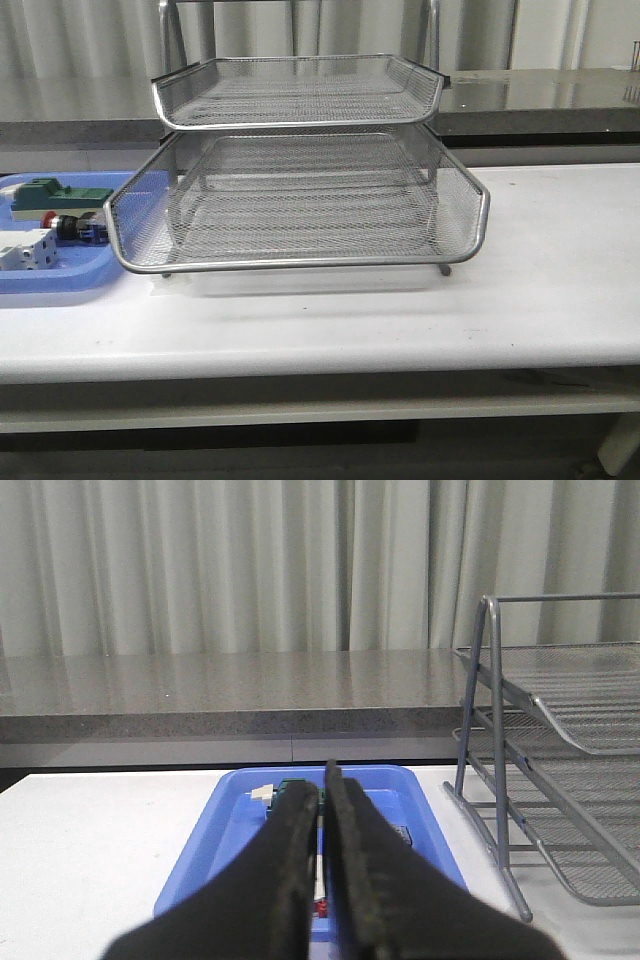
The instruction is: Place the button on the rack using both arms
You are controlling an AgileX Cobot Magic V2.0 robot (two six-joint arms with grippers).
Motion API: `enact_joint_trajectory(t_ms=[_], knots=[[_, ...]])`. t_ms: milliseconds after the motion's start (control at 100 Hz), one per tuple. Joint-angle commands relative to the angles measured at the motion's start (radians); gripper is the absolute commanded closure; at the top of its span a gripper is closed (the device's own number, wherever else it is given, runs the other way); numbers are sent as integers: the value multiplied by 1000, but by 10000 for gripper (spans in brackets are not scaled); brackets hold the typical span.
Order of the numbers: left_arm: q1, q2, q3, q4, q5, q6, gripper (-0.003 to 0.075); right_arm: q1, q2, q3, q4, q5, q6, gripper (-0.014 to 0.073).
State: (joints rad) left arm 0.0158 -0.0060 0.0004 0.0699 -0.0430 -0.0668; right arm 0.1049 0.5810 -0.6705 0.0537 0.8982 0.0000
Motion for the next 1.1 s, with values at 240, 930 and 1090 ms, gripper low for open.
enact_joint_trajectory(t_ms=[240, 930, 1090], knots=[[4, -32, 47, -2, -78, -9, 716, -6, -49, -38, -129, -1, 13, 301], [4, -32, 47, -2, -78, -9, 716, -5, -49, -38, -44, 23, 17, 660], [4, -32, 47, -2, -78, -9, 716, -5, -49, -38, -44, 24, 17, 660]])
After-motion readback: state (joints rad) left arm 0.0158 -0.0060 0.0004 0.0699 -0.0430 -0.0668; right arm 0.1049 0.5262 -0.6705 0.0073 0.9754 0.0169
